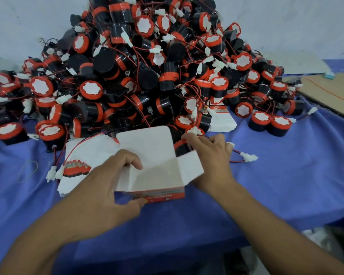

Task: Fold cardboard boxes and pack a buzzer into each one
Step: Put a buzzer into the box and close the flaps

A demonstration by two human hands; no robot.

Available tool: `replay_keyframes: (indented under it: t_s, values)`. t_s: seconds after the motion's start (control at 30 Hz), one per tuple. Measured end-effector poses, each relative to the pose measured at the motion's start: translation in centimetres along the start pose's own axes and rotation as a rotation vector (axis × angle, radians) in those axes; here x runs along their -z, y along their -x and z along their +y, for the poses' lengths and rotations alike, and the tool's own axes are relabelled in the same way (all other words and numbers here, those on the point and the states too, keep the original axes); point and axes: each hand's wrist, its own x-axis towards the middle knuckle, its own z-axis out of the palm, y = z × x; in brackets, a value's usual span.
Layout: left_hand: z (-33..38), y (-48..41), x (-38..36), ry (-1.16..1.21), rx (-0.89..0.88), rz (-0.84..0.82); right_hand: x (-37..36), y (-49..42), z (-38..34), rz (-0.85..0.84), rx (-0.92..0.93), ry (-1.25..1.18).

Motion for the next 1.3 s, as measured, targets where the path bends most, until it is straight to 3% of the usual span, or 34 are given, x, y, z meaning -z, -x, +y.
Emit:
replay_keyframes:
  t_s: [0.07, 0.13, 0.2, 0.33, 0.47, 0.63, 0.97, 1.17, 1.3]
  values:
    - [0.6, 0.2, -0.9, 0.021, -0.027, -0.039, 0.9, -0.4, 0.2, -0.044, -0.050, -0.093]
    - [0.9, 0.0, -2.1, 0.034, -0.016, -0.048, 2.3, -0.5, 0.9, 0.004, -0.142, -0.415]
    - [1.1, -0.3, -3.6, -0.013, -0.002, -0.059, 4.1, 0.1, 1.8, 0.133, -0.218, -0.668]
    - [1.6, -1.1, -5.6, -0.064, 0.000, -0.084, 7.4, 1.0, 3.2, 0.387, -0.141, -0.818]
    - [1.9, -1.8, -6.4, -0.073, -0.025, -0.060, 8.1, 2.4, 2.8, 0.332, 0.145, -0.703]
    - [1.7, -2.5, -6.9, -0.042, -0.053, -0.048, 5.2, 4.0, 1.1, 0.043, 0.459, -0.526]
    - [1.1, -2.4, -6.6, -0.018, -0.094, -0.037, 4.8, 4.3, 1.2, -0.120, 0.327, -0.616]
    - [1.3, -2.7, -6.4, 0.045, -0.120, -0.028, 4.9, 4.4, 0.7, -0.110, 0.275, -0.507]
    - [1.2, -2.6, -6.5, 0.000, -0.133, -0.035, 5.1, 4.2, 0.8, -0.176, 0.338, -0.434]
